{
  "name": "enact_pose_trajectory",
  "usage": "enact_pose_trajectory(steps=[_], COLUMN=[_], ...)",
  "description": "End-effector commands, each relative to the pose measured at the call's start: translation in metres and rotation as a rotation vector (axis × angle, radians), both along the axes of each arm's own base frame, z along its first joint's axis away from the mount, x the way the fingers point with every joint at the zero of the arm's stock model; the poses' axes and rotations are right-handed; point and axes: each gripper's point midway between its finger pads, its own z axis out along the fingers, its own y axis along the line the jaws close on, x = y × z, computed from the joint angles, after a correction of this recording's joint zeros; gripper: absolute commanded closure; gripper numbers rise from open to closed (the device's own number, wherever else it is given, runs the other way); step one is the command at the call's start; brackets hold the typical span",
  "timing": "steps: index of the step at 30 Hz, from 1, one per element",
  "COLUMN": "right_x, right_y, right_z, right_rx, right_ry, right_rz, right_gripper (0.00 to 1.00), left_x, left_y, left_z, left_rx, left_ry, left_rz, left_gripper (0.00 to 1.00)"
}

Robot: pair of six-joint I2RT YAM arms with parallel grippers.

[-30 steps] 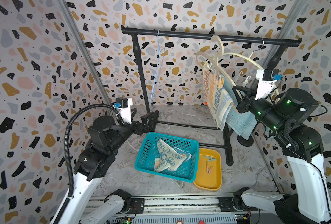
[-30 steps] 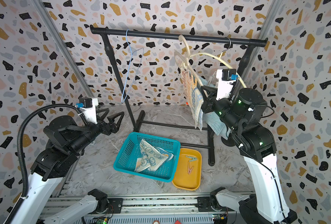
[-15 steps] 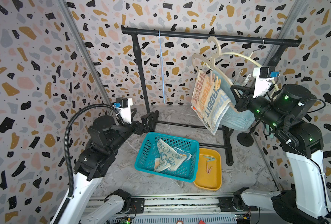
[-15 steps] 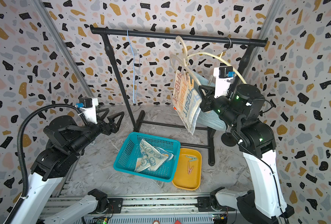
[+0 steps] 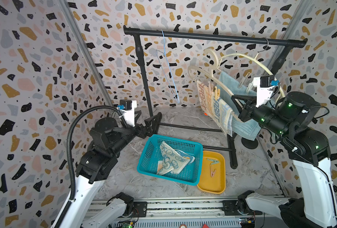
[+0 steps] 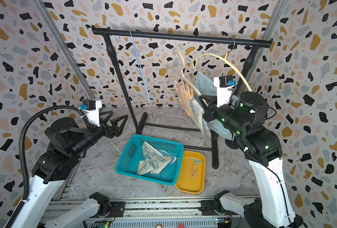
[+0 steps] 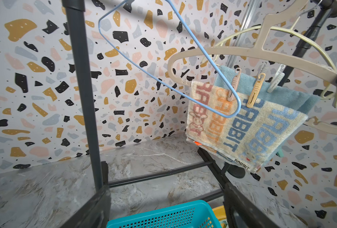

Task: Remove the clothespins securing towels to the hanger
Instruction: Pick up the hanger from the clothesline.

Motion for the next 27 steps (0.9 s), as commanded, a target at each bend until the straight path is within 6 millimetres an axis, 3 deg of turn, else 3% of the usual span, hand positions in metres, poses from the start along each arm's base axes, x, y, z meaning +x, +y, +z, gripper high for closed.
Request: enact_pose_trajectory(steps=[1,12,27], right_x=[-0.030,-0.061,-0.066], right_y=[0.006,0.029,0.073], right_z=[0.022,-0.006,-0.057], right_rx=[0.037,0.069,0.131], right_ry=[-0.090,-0.017,0.073], right_rz=[0.109,0.323,0.634], right_gripper=[1.00,1.00,1.00], left_x=[-0.014,-0.026,-0.018], left_y=[-0.014,-0.032,-0.040], left_z=[0.017,0.008,0.001], left_rx=[0.003,0.024,0.022], left_ry=[-0.056,-0.012,0.030], left_rz=[-0.112,-0.247,-0.260], left_gripper=[0.12,0.18,0.29])
